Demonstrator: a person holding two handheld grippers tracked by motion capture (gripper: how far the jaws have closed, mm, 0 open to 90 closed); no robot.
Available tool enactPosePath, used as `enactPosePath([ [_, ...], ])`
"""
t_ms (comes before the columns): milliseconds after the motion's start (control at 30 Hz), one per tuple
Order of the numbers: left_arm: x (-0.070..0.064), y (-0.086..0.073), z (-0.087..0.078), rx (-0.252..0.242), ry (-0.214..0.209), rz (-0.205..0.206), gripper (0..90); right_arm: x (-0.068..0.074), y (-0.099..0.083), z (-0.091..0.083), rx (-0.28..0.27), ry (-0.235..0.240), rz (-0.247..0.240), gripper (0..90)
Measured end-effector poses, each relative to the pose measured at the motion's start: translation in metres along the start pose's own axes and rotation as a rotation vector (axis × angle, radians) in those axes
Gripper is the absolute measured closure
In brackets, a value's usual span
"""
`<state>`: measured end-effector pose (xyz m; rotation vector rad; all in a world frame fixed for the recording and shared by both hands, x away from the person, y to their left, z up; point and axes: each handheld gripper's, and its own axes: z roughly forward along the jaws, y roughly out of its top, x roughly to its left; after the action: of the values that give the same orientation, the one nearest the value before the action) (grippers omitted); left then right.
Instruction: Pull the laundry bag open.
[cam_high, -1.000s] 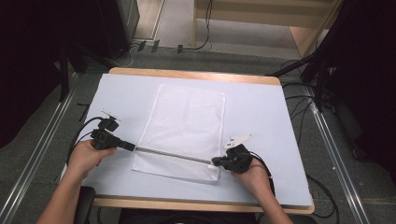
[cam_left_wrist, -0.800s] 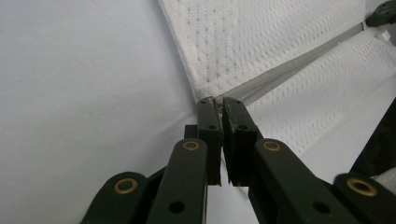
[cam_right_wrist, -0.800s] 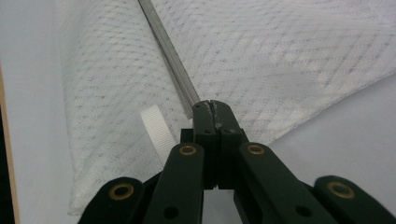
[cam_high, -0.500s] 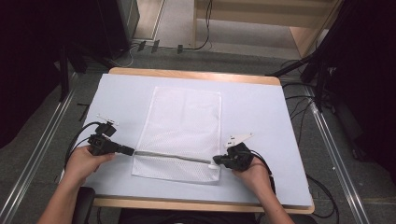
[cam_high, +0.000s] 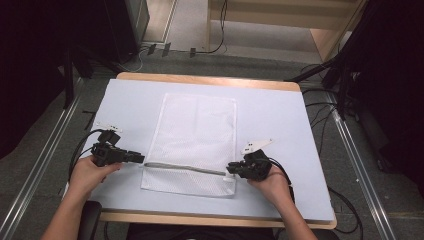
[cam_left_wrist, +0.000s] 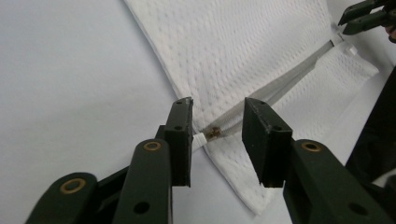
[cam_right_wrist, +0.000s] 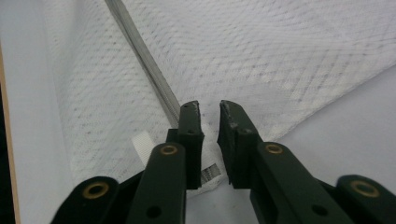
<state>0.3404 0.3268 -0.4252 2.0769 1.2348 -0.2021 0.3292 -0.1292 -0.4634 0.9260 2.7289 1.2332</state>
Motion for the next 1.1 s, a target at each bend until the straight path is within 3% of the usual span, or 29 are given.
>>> enactPosePath([
  [133, 0.0, 0.001, -0.003, -0.049, 0.015, 0.031, 58.6, -0.004, 0.002, -0.005, -0.031, -0.008, 0.023, 71.0],
  [267, 0.0, 0.003, -0.005, -0.088, 0.066, 0.077, 50.2, -0.011, 0.002, -0.013, -0.066, -0.035, 0.049, 59.7],
  [400, 0.002, 0.003, -0.005, -0.096, 0.1, 0.093, 45.3, -0.018, 0.0, -0.019, -0.081, -0.063, 0.072, 51.5],
  [700, 0.01, 0.002, -0.009, -0.116, 0.153, 0.105, 43.3, -0.032, -0.006, -0.029, -0.122, -0.122, 0.098, 40.4],
  [867, 0.017, 0.002, -0.01, -0.139, 0.171, 0.091, 37.5, -0.039, -0.009, -0.032, -0.13, -0.144, 0.121, 38.0],
  [1100, 0.022, 0.001, -0.011, -0.13, 0.19, 0.069, 35.8, -0.045, -0.012, -0.033, -0.136, -0.167, 0.153, 36.2],
])
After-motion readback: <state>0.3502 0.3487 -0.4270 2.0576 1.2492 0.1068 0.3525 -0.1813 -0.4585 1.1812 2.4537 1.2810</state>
